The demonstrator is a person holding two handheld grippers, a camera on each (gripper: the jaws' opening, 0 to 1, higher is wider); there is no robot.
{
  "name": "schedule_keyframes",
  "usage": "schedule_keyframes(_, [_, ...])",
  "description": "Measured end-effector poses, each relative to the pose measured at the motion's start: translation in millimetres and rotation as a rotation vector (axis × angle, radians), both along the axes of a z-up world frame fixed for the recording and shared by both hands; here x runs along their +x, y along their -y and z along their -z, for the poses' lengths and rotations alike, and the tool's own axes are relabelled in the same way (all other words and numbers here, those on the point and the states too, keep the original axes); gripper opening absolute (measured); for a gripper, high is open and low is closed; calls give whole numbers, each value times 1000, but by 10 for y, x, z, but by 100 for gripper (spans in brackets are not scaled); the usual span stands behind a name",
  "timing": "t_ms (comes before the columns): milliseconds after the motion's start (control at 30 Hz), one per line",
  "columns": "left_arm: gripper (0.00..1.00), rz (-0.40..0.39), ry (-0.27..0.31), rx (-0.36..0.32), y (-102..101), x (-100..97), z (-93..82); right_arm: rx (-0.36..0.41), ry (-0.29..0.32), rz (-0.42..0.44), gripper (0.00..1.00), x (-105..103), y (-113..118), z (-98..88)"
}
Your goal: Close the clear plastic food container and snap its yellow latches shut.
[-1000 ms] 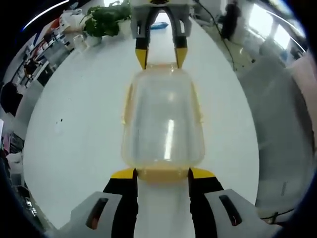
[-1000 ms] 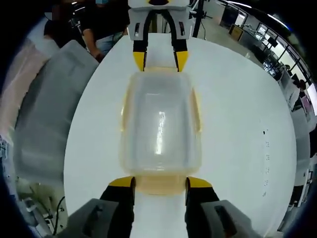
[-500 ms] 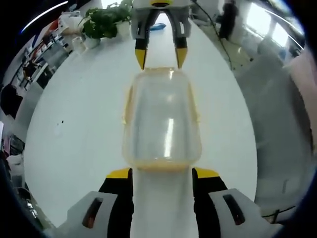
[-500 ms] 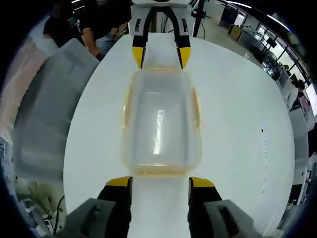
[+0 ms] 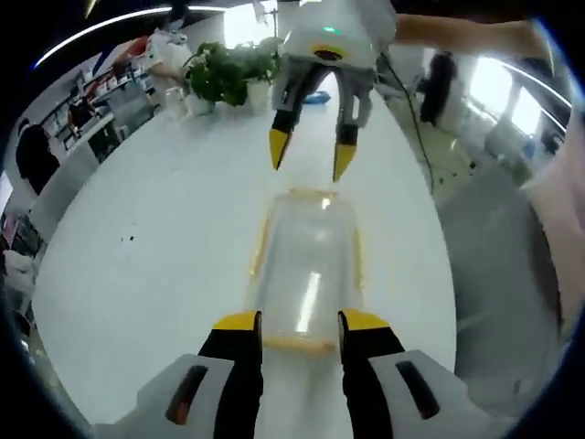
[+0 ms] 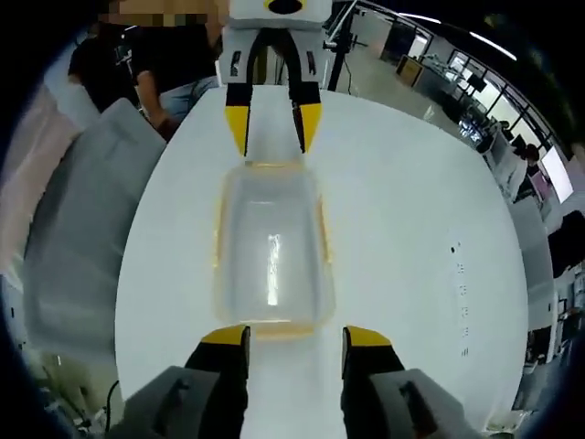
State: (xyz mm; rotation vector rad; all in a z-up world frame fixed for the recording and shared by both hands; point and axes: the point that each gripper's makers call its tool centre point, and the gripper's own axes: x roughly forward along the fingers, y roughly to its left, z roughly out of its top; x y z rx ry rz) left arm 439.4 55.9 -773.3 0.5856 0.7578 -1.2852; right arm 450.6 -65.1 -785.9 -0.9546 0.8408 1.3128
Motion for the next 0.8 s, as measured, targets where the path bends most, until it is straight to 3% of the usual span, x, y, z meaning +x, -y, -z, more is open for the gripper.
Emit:
schedule_keyframes(100, [28, 3, 2, 5, 60, -18, 51, 25, -7, 3, 33, -22, -98, 3])
schedule_keyframes(200, [27, -14, -2, 2, 109, -26, 118, 50, -31, 16, 19, -60, -162, 34])
schedule_keyframes(500, [24, -82, -20, -65, 241, 49, 132, 77, -56, 18, 21, -105, -233, 102])
schedule_keyframes(800, [17, -62, -16, -63, 365, 1, 214, 99, -66, 5, 21, -140, -328, 165])
